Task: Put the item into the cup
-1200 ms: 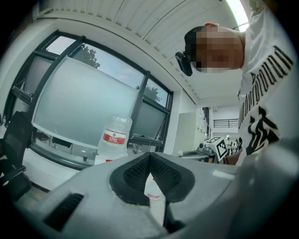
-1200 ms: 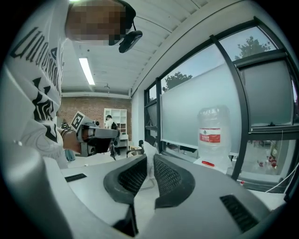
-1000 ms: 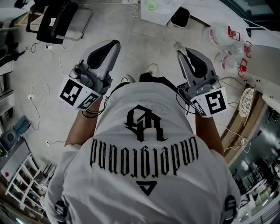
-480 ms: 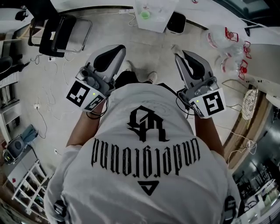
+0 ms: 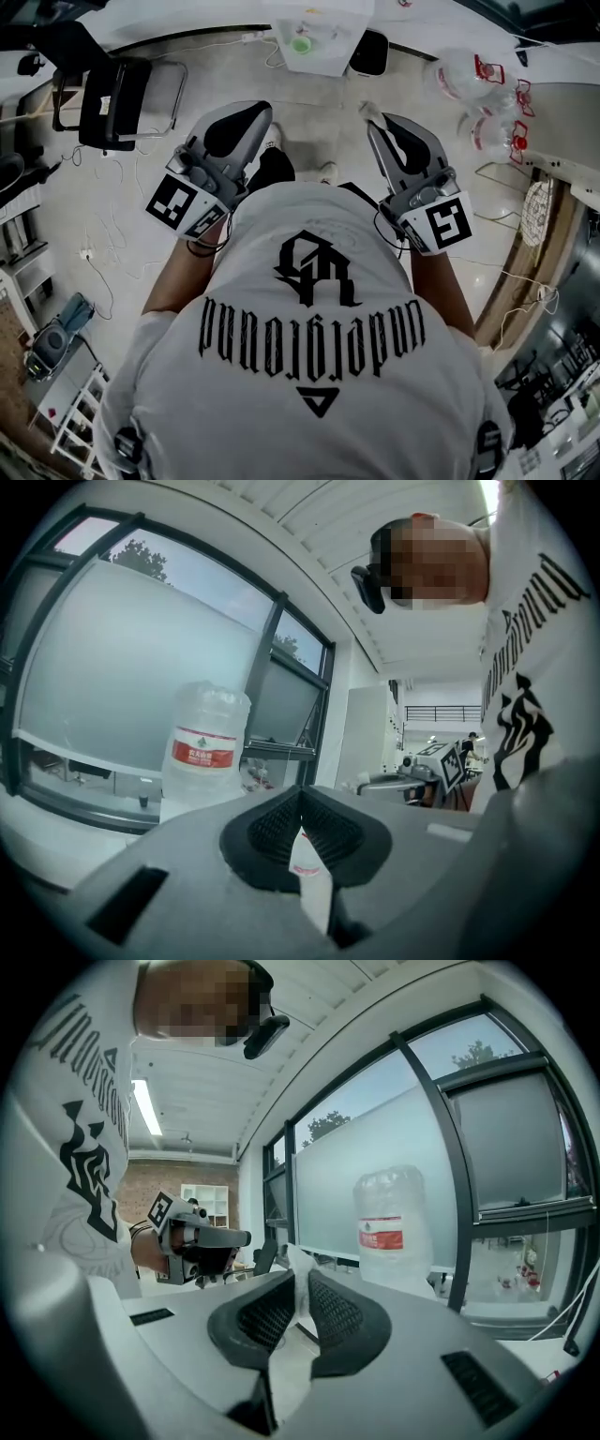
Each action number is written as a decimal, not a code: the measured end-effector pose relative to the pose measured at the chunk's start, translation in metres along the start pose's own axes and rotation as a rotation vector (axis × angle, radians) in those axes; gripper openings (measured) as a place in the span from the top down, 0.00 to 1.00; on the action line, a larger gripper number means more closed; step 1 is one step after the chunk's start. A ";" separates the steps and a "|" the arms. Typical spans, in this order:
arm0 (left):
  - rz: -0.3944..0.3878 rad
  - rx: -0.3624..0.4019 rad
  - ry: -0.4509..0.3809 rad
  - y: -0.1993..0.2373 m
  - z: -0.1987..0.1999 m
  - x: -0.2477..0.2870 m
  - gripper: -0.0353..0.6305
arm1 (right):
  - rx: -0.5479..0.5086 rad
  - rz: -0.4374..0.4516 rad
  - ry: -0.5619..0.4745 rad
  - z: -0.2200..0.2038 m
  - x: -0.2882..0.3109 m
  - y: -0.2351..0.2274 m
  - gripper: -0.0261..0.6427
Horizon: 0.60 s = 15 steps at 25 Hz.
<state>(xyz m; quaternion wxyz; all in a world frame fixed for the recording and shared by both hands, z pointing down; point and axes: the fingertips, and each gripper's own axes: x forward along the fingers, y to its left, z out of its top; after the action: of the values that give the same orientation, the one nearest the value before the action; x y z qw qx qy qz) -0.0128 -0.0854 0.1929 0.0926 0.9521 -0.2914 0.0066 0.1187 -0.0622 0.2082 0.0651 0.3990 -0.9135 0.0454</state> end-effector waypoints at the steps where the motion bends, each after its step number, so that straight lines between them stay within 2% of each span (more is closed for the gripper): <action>1: -0.007 -0.003 0.004 0.007 0.000 0.002 0.93 | 0.002 -0.002 0.004 0.000 0.007 -0.001 0.89; 8: -0.048 -0.009 0.035 0.056 -0.004 0.014 0.93 | 0.027 -0.013 0.029 -0.009 0.063 -0.012 0.89; 12: -0.053 -0.036 0.034 0.079 -0.008 0.020 0.93 | 0.009 -0.010 0.087 -0.022 0.089 -0.016 0.89; 15: -0.066 -0.029 0.040 0.096 -0.010 0.025 0.93 | 0.005 -0.010 0.111 -0.031 0.107 -0.021 0.89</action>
<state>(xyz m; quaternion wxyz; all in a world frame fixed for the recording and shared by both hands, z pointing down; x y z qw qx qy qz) -0.0452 -0.1755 0.2211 0.1124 0.9594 -0.2581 0.0184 0.0649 -0.1500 0.2558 0.1150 0.4006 -0.9063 0.0697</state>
